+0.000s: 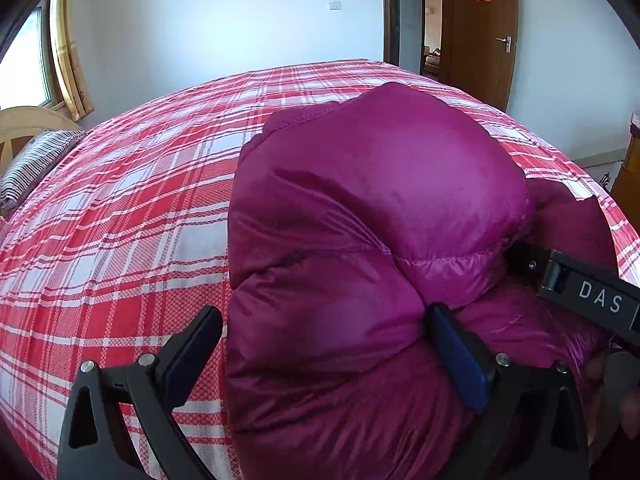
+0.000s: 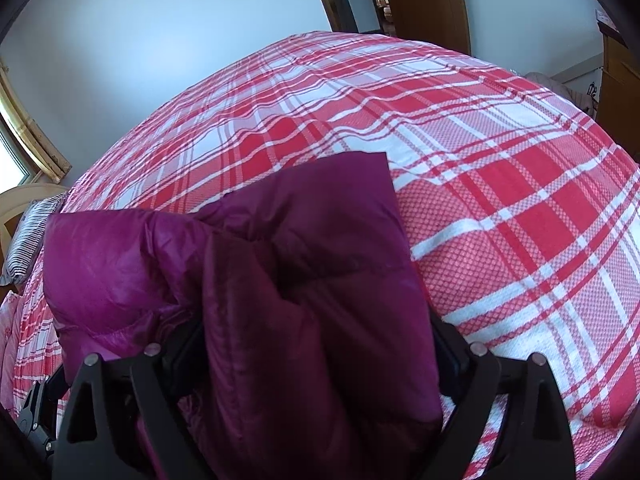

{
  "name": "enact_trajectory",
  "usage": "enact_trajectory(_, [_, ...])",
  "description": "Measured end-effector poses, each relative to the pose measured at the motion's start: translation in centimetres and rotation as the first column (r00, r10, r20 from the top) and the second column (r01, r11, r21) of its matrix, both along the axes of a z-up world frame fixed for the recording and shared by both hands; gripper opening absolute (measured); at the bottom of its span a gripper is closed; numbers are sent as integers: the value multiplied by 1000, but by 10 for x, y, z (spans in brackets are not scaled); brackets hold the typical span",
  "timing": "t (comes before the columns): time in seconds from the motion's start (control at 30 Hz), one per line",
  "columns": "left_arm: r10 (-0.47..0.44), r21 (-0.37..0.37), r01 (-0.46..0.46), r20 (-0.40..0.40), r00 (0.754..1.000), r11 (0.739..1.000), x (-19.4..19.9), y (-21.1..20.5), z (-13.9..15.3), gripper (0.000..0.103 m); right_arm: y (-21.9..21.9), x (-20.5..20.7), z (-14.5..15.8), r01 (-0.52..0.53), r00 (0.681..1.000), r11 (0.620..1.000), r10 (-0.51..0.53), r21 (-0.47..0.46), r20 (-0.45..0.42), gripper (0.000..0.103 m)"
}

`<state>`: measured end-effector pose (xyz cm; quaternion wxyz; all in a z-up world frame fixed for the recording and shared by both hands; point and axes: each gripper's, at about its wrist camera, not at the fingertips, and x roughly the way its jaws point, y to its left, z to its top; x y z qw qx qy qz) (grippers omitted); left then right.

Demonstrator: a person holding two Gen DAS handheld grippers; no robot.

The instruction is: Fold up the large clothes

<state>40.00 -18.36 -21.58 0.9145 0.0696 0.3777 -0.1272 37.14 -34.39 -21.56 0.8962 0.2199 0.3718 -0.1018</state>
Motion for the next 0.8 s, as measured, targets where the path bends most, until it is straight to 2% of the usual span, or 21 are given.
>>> enact_trajectory(0.8, [-3,-4,3,-2,1000,1000,2,2,-2,102,0,2,-1,-3,1000,1000,3,-9,-3,95])
